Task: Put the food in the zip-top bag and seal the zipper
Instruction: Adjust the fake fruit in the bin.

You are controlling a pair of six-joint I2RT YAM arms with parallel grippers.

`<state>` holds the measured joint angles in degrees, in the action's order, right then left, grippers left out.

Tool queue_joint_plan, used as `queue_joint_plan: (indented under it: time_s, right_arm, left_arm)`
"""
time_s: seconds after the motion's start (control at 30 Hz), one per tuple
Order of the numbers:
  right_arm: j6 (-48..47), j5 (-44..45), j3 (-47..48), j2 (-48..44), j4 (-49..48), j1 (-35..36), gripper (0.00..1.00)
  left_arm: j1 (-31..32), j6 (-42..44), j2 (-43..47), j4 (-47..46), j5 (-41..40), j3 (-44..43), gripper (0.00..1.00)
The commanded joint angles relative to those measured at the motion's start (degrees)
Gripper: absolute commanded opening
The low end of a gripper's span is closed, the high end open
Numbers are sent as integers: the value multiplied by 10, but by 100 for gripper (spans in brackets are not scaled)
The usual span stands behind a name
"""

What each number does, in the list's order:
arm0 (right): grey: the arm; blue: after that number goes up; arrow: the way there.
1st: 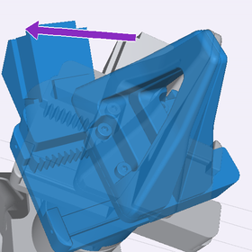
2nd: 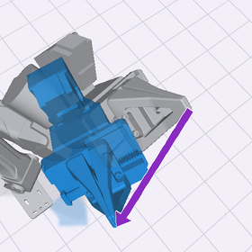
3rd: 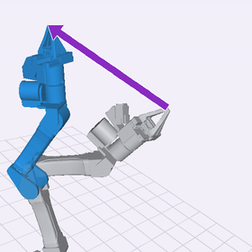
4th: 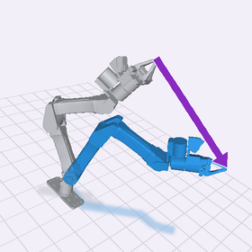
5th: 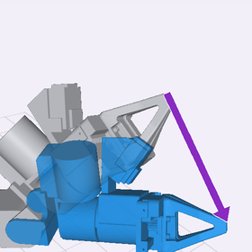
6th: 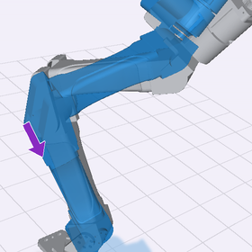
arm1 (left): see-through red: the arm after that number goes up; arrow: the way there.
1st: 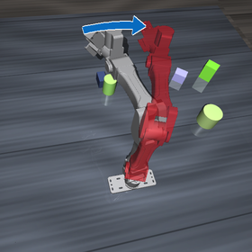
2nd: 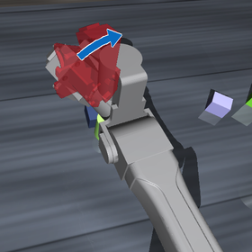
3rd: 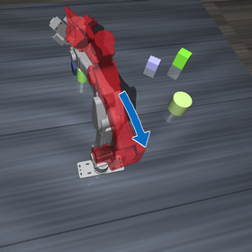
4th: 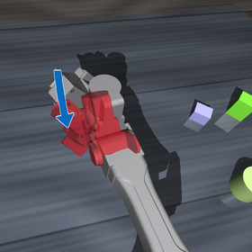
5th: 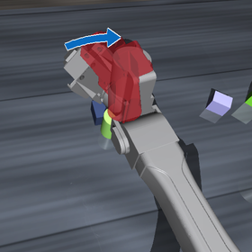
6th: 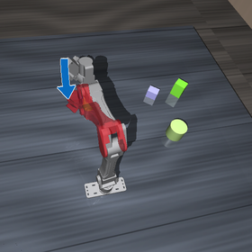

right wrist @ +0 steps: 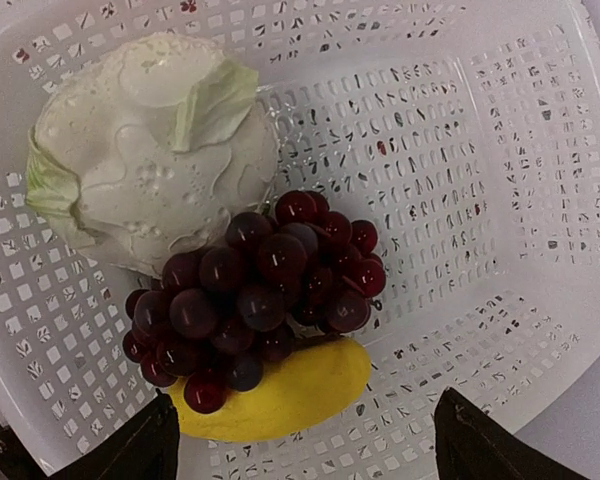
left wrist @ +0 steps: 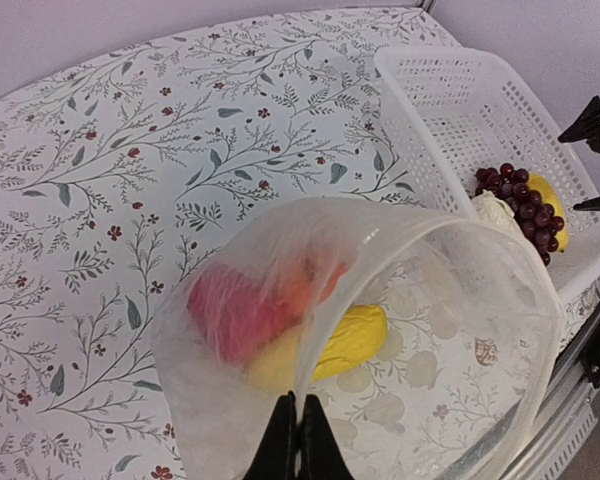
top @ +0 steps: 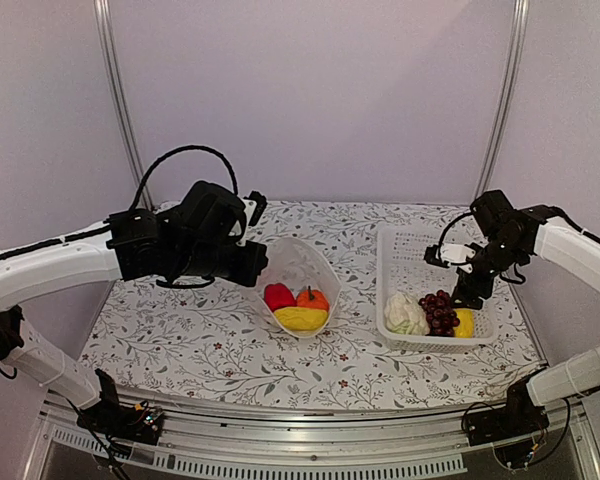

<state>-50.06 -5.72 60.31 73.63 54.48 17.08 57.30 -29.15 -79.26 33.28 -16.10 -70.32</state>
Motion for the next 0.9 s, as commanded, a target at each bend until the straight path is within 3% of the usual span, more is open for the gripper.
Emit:
queue_joint_plan:
  time_s: [0.0, 0.37, 0.87]
  right_arm:
    - [-21, 33, -18, 23, 16, -4, 91]
    - [-55, 96, -49, 76, 12, -4, 99]
    - [-77, 194, -75, 114, -146, -5, 99]
  left_arm:
    - [-9, 1, 14, -8, 4, 12, 0]
    - [-9, 2, 15, -8, 0, 15, 0]
    - [-9, 2, 9, -13, 5, 16, 0]
